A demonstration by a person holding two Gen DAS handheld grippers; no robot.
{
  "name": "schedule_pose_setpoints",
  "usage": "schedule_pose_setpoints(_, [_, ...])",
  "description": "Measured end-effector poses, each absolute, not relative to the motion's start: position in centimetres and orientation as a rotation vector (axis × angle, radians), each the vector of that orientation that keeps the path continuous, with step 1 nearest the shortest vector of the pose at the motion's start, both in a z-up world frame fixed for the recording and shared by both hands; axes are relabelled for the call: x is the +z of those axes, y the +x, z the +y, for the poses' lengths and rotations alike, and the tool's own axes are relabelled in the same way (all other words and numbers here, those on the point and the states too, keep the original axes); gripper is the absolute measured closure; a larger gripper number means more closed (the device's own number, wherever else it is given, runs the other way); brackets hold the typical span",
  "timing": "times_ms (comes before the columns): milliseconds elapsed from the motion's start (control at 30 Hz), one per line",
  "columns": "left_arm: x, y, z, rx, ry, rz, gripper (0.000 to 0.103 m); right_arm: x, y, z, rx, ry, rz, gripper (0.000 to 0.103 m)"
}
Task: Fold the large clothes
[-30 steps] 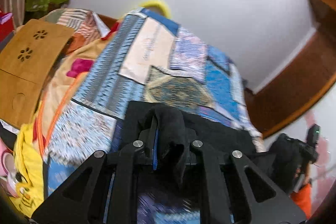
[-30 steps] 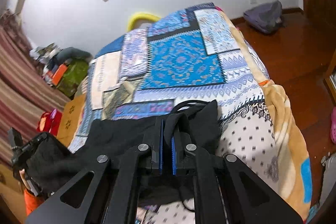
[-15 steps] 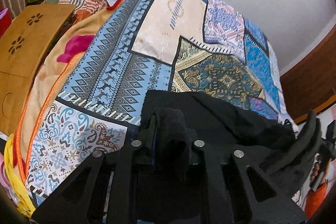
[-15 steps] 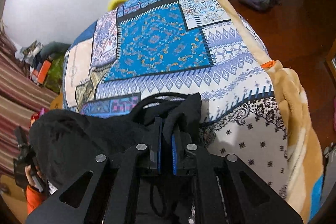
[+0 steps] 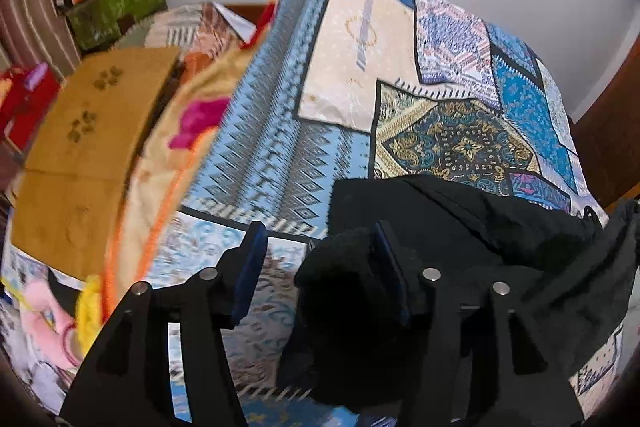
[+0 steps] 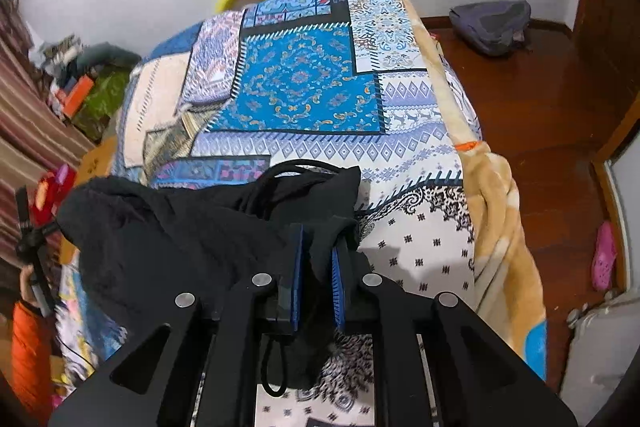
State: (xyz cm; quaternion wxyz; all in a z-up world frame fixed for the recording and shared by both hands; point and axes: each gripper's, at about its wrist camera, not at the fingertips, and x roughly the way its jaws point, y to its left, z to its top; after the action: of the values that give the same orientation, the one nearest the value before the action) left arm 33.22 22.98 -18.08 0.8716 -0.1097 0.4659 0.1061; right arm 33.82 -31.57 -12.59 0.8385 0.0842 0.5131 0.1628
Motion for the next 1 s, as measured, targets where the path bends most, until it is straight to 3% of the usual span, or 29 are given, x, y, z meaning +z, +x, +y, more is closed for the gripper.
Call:
schedule_pose_setpoints(133, [-15.6, 31.6, 22.8, 0.231, -0.156, 0.956, 0.045, -11.6, 33.7, -32.2, 0.342, 0.27, 1.091, 0.09])
schedule_pose_setpoints(367, [-11.1, 28.5, 22.4, 0.216, -0.171, 0.871, 0.044, -6.1, 32.0, -34.6, 0.239, 0.351, 0.869, 0.067])
schedule_pose_setpoints(633, [-9.0, 26.9, 17.2, 0.098, -0.141, 0.812, 0.044, -4.4, 29.3, -29.4, 0.287, 0.176, 0.809, 0.063])
schedule_pose_setpoints(1000, [-12.3, 26.8, 6.3, -0.097, 0.009, 0.831, 0.044, -8.2, 28.3, -18.4, 0.527, 0.059, 0.853, 0.062])
